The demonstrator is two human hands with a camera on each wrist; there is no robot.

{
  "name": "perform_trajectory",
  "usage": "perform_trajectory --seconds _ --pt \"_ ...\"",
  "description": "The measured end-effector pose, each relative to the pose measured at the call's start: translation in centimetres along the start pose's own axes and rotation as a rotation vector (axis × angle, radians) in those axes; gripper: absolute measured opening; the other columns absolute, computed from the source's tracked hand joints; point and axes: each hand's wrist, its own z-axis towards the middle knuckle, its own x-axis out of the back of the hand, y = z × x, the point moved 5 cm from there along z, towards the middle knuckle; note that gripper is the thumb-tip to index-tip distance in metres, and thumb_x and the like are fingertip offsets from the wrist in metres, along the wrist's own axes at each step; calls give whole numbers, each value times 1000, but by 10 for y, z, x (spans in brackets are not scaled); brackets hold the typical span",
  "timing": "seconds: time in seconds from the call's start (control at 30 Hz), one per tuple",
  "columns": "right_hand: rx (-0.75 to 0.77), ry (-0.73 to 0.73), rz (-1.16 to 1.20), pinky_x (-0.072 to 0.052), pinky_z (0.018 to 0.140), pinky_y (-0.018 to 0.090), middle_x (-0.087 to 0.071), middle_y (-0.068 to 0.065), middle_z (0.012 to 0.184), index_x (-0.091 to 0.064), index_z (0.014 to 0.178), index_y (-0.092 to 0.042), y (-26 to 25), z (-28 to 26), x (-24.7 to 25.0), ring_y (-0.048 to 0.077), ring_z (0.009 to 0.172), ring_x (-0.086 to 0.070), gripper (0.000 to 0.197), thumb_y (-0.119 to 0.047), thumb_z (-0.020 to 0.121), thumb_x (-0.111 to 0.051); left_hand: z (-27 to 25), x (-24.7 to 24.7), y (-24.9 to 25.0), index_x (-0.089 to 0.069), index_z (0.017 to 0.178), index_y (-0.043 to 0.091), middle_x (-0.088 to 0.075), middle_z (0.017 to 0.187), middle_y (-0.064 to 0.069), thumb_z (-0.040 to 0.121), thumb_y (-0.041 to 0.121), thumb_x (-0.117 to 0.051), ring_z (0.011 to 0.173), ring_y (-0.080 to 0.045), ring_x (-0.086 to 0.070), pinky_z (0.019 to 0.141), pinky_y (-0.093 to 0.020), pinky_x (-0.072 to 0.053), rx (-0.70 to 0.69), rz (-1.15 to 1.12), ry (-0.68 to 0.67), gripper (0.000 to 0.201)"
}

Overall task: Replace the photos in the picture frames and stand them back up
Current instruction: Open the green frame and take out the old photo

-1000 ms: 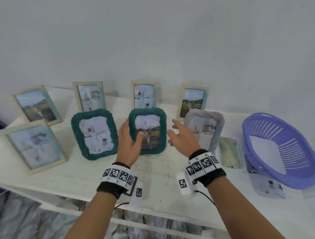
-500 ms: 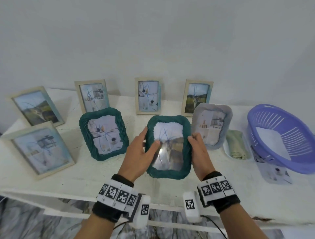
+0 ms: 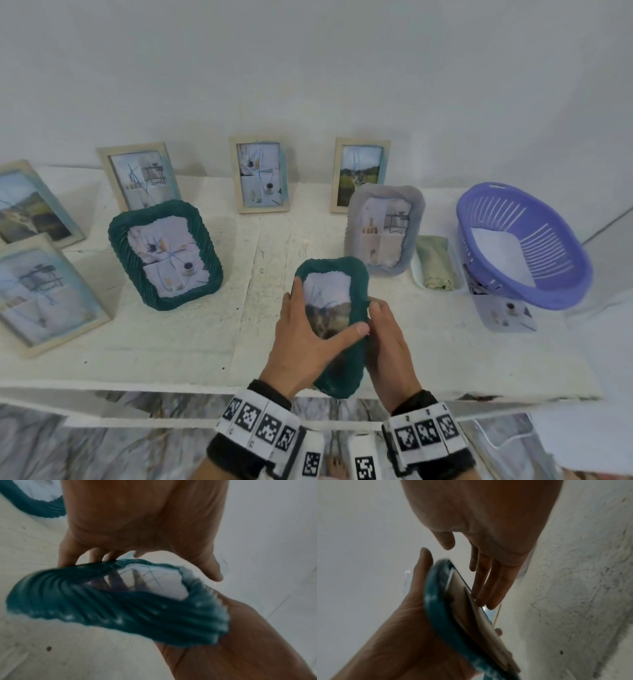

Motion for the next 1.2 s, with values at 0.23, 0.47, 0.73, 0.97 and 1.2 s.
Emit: perform_trajectory --seconds 0.23,0.47,0.73,0.97,1.2 --pt "-66 -3 -146 -58 73 45 -66 23 104 -63 112 -7 0 6 16 34 81 -66 32 -29 102 -43 -12 -9 16 -6 150 49 -38 152 5 62 69 -76 130 -9 -48 106 -35 -42 36 -419 -174 115" --pt "-109 47 -294 -57 69 37 -70 14 91 -72 99 -10 15 9 38 24 76 -63 20 -9 97 -53 -6 -6 -6 -31 143 39 -57 135 1 58 79 -69 122 -14 -57 105 -45 -44 -46 -535 -63 101" --pt "8 202 -751 -56 67 40 -67 0 79 -64 86 -20 17 12 83 22 75 -64 12 -8 88 -62 7 8 -53 -65 102 17 -69 94 -2 91 26 -63 88 -23 -64 76 -33 -55 -77 -343 224 15" --pt "-33 123 -1114 -41 67 19 -64 -3 76 -66 98 -11 17 10 94 13 72 -58 12 -16 90 -59 13 -10 -56 -66 109 24 -65 85 3 83 39 -73 78 -14 -60 71 -22 -50 -60 62 197 31" --pt "62 83 -1236 -41 74 27 -61 2 89 -57 122 -12 2 28 87 18 82 -58 30 -24 94 -55 23 -19 -61 -47 138 27 -56 84 15 63 87 -49 81 -9 -54 81 -36 -45 -109 464 183 96"
